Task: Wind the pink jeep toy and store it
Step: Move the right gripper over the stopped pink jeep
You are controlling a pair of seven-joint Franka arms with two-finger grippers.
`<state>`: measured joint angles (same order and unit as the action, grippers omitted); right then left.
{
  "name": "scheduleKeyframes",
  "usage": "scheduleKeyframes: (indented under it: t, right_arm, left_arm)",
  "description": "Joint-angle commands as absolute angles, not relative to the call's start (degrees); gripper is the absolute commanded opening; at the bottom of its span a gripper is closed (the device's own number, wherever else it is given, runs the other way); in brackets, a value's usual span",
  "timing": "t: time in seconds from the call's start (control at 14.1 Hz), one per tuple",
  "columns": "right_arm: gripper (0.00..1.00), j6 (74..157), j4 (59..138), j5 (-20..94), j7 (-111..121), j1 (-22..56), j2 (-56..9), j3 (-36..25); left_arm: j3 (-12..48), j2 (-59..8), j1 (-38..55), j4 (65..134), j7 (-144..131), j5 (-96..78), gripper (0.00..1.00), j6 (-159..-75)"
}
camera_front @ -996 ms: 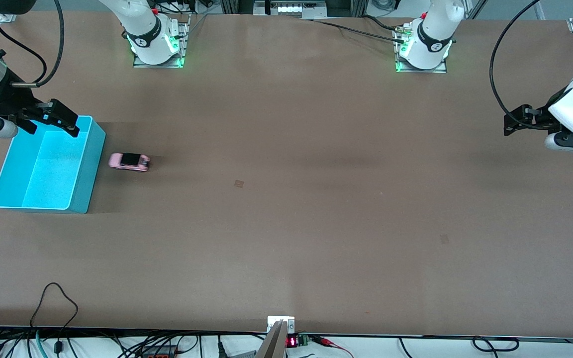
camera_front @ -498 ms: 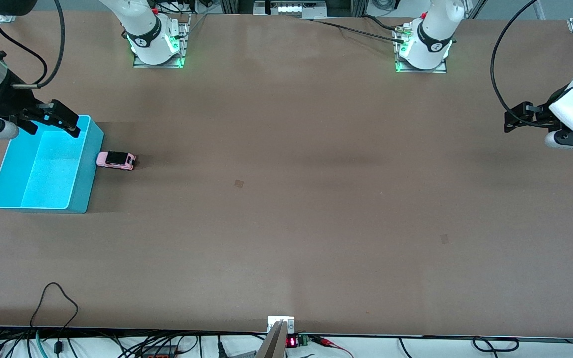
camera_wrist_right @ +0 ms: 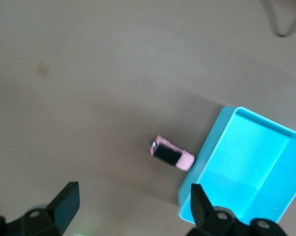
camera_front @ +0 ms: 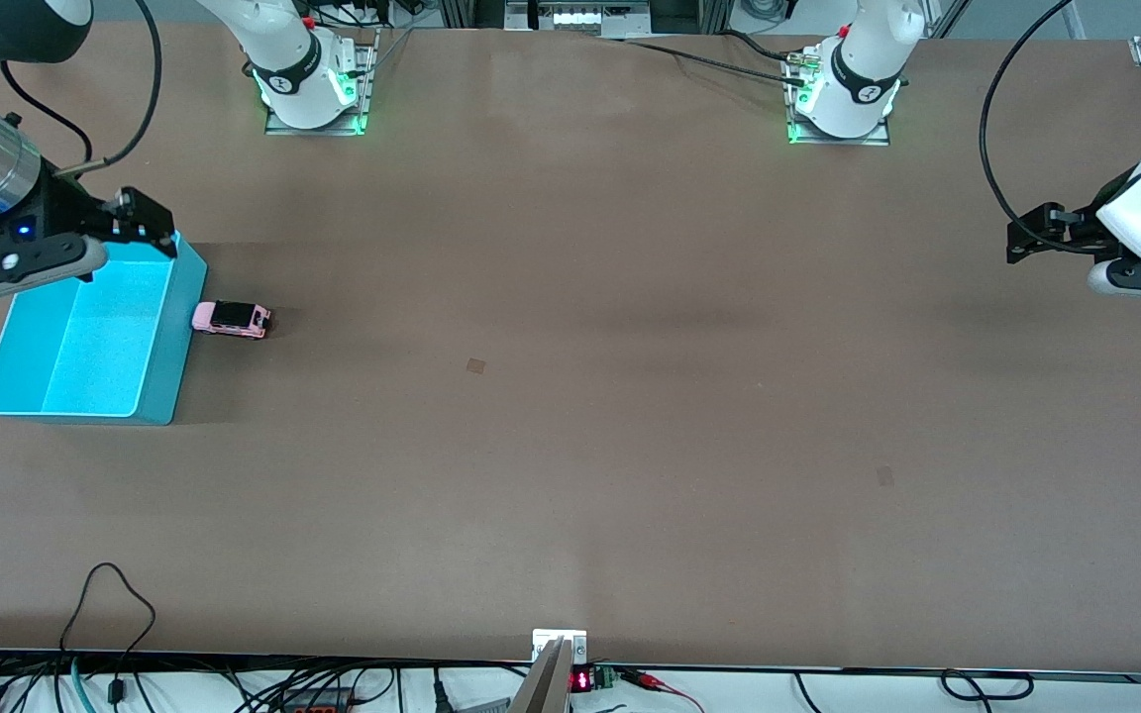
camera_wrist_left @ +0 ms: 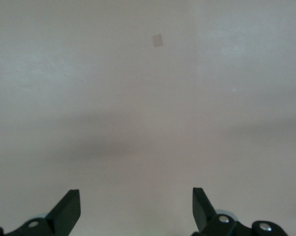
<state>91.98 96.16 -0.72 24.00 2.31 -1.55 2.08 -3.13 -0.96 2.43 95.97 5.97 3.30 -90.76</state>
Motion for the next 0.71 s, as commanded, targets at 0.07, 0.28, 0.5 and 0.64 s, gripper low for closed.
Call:
scheduleKeyframes:
  t: [0.07, 0.28, 0.5, 0.64]
  right_arm:
    - [1.00, 88.9, 98.1, -1.0, 51.6, 0.2, -5.3, 1.9]
    - [1.00, 96.0, 105.4, -1.3, 65.0, -0.9, -5.6, 1.9]
    - [1.00, 108.9, 116.1, -1.5, 75.0, -2.3, -4.8, 1.9]
    - [1.00, 116.9, 122.7, -1.5, 80.7, -3.8, -4.8, 1.9]
  left_arm:
    - [-3.3, 0.0, 2.7, 95.7, 7.2, 3.2, 1.00, -89.8]
    - [-3.2, 0.0, 2.7, 94.3, 6.8, 3.2, 1.00, -88.9]
    - [-3.0, 0.0, 2.8, 93.4, 6.9, 3.2, 1.00, -86.6]
    - [-3.1, -0.1, 2.8, 93.4, 6.7, 3.2, 1.00, -86.1]
